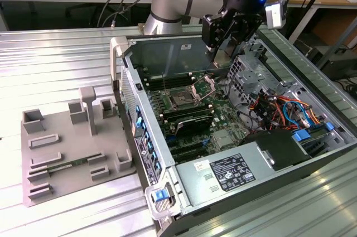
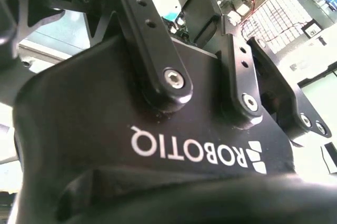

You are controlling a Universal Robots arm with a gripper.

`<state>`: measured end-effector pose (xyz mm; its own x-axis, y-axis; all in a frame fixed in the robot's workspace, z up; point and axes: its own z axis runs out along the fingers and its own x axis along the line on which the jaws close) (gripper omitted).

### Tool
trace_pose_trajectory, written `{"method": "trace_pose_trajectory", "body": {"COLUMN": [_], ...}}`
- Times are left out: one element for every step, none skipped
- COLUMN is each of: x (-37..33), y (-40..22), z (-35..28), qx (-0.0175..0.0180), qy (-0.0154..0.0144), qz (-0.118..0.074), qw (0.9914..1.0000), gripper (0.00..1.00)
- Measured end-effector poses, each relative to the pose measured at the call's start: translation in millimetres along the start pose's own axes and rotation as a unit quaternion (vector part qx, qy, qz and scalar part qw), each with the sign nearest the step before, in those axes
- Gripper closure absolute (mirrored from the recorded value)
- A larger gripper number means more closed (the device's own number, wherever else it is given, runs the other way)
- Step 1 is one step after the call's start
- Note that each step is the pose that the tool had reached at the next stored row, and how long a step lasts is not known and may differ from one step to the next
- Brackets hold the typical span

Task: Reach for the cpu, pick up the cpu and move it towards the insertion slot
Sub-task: 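Pick up the cpu and move it towards the insertion slot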

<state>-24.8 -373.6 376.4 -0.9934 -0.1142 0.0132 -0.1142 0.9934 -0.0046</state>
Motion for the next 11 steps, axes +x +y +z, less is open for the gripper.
{"method": "trace_pose_trajectory", "body": {"x": [-1.7, -3.6, -5.9, -7.1, -8.2, -9.3, -10.6, -12.7, -14.2, -15.2, -16.6], "y": [0.4, 0.8, 1.4, 1.7, 2.0, 2.2, 2.5, 3.0, 3.3, 3.6, 3.9], "z": [0.2, 0.4, 0.6, 0.7, 0.8, 0.9, 1.1, 1.3, 1.4, 1.5, 1.7], "qx": [0.0000, 0.0000, 0.0000, 0.0000, 0.0000, 0.0000, 0.0000, 0.0000, 0.0000, 0.0000, 0.0000], "qy": [0.0000, 0.0000, 0.0000, 0.0000, 0.0000, 0.0000, 0.0000, 0.0000, 0.0000, 0.0000, 0.0000], "qz": [0.000, 0.000, 0.000, 0.000, 0.000, 0.000, 0.000, 0.000, 0.000, 0.000, 0.000], "qw": [1.00000, 1.00000, 1.00000, 1.00000, 1.00000, 1.00000, 1.00000, 1.00000, 1.00000, 1.00000, 1.00000], "gripper": [0.45, 0.45, 0.45, 0.45, 0.45, 0.45, 0.45, 0.45, 0.45, 0.45, 0.45]}}
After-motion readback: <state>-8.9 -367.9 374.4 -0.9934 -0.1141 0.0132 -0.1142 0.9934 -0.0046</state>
